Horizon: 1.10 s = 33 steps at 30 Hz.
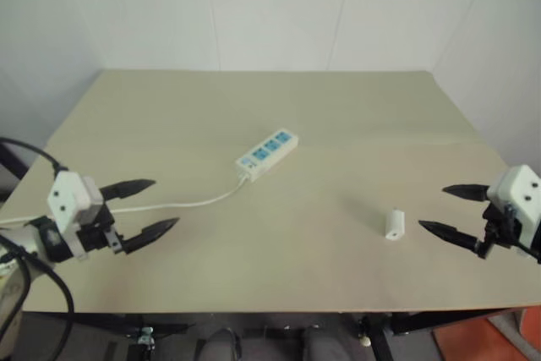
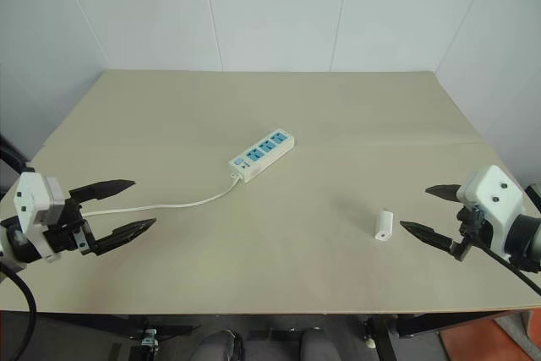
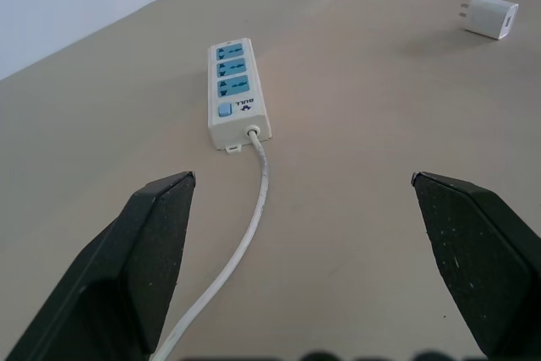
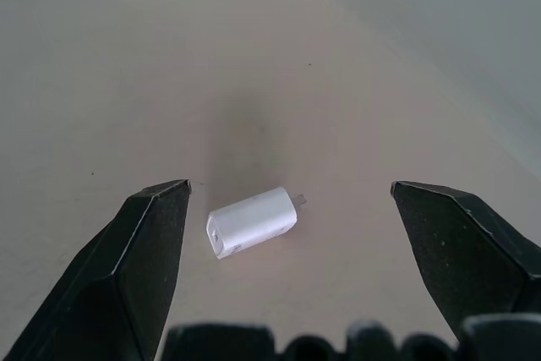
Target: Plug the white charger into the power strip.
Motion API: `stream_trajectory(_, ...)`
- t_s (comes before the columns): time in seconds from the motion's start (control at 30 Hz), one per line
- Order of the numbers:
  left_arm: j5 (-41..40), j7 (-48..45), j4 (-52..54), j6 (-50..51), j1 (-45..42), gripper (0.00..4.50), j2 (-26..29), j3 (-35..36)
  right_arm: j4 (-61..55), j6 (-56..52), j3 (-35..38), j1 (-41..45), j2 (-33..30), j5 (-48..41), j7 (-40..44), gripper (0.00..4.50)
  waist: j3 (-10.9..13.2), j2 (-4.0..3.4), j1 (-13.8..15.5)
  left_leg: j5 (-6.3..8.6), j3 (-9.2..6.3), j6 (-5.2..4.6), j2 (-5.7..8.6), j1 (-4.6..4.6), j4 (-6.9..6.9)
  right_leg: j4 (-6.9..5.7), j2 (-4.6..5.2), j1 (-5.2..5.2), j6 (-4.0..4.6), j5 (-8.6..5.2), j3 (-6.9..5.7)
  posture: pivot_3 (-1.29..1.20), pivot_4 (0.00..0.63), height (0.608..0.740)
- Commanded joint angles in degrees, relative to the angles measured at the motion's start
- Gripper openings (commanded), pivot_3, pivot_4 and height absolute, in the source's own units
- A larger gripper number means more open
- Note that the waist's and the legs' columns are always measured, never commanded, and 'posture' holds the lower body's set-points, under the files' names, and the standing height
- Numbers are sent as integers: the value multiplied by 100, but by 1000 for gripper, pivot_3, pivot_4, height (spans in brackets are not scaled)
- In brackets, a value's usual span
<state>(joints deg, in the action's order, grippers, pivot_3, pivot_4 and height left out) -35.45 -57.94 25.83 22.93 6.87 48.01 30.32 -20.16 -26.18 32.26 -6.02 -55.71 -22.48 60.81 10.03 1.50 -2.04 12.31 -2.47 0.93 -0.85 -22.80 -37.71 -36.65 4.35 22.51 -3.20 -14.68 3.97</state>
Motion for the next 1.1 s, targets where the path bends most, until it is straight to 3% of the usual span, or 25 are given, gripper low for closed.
stream_trajectory(0.03,-83,75,189,11,-98,4463,88,7,-108,97,104,11,-117,20,-57,4500,0,0,1,0,0,0,0,-1,0,0,0,1,0,0,0,0,150,740)
stream_trajectory(0.23,44,215,72,-35,-320,4463,62,-271,-79,146,55,104,-122,59,-103,4500,0,0,9,0,0,0,1,-3,0,0,0,4,-1,0,0,0,150,740)
stream_trajectory(0.37,506,582,-355,80,-1028,4463,-39,-1140,-12,259,-111,235,-128,185,-170,4500,0,0,41,0,0,0,2,-2,-1,-1,-2,3,-3,2,0,0,150,740)
stream_trajectory(0.5,1343,1310,-1332,703,-2308,4463,-291,-2316,-27,305,-294,426,-117,186,-235,4500,0,1,131,-1,-1,0,5,-1,-2,0,-4,-2,-11,7,0,0,150,740)
stream_trajectory(0.67,1767,1335,-2626,1145,-3606,4463,-766,-3188,-60,311,-374,396,-89,272,-360,4500,3,6,127,-1,-7,-2,11,-26,-3,10,-3,13,-5,18,-1,0,150,740)
stream_trajectory(0.97,2416,857,-4770,699,-4895,4463,-1662,-4096,-219,343,-325,325,-3,200,-458,4500,4,9,107,-1,-10,-2,15,-54,-4,-11,-5,52,15,34,0,0,150,740)
stream_trajectory(1.1,2860,946,-5573,206,-5179,3514,-2024,-4338,-266,345,-309,300,19,193,-483,4500,5,10,118,-2,-12,-2,15,-54,-7,-12,-6,52,12,33,0,0,150,740)
